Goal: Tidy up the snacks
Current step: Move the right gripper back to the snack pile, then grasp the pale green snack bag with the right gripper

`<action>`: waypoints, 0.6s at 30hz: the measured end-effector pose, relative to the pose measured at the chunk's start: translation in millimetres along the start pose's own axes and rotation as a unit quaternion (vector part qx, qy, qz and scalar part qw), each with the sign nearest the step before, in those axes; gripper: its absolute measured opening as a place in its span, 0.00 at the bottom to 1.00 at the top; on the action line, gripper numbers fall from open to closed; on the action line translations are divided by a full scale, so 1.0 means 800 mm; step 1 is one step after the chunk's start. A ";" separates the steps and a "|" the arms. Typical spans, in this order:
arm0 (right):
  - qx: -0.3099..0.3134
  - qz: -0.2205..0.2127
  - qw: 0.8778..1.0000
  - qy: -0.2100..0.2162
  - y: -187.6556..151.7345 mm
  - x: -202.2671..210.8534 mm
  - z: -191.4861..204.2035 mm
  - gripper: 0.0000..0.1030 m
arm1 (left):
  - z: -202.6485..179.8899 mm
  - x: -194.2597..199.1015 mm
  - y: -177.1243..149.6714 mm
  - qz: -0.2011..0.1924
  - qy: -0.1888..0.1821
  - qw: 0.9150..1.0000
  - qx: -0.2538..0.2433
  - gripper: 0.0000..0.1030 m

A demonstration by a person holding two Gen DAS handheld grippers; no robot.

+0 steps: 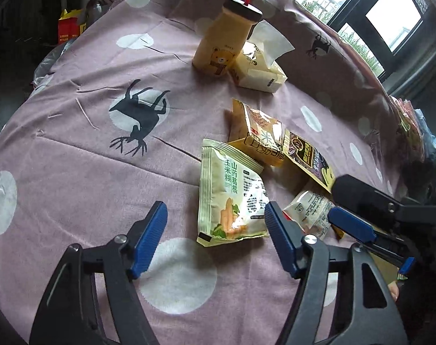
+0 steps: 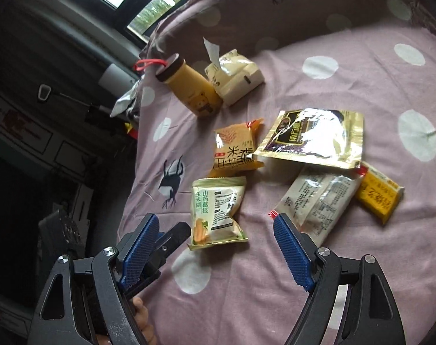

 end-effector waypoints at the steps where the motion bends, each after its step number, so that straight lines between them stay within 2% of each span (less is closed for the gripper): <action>1: 0.000 0.011 1.000 0.001 0.004 -0.014 0.001 0.76 | 0.002 -0.005 0.000 0.006 0.002 1.000 0.005 0.51; 2: 0.001 0.024 1.000 0.003 0.007 -0.027 0.002 0.70 | 0.003 -0.009 0.000 0.013 0.001 1.000 0.009 0.44; 3: 0.004 0.035 0.999 0.003 0.009 -0.039 0.005 0.65 | 0.003 -0.012 -0.001 0.018 -0.003 1.000 0.008 0.41; 5: 0.021 0.053 0.998 -0.004 0.011 -0.063 0.011 0.61 | 0.003 -0.017 -0.003 0.023 -0.005 1.000 0.006 0.30; 6: 0.032 0.062 0.997 -0.013 0.011 -0.072 0.013 0.55 | 0.003 -0.018 -0.004 0.026 -0.006 1.000 0.008 0.28; 8: 0.043 0.078 0.996 -0.024 0.006 -0.091 0.014 0.50 | 0.000 -0.018 -0.005 0.023 -0.003 1.000 -0.001 0.27; 11: 0.047 0.093 0.994 -0.030 -0.002 -0.107 0.012 0.47 | -0.001 -0.022 -0.009 0.028 0.002 1.000 -0.012 0.24; 13: 0.042 0.105 0.994 -0.001 -0.008 -0.113 0.013 0.45 | -0.004 -0.025 -0.012 0.041 -0.010 0.999 -0.006 0.20; 18: 0.021 0.098 0.995 0.027 -0.017 -0.101 0.014 0.40 | -0.016 -0.013 -0.020 0.018 0.006 0.999 -0.039 0.20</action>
Point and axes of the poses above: each gripper's, at about its wrist camera, not at the fingertips, and x roughly against the way its jaws point, z to its left, y to its top, the point moved 6 cm from there along -x, roughly the way its jaws point, and after that the axes turned 13 degrees about x, right-handed, at the moved point
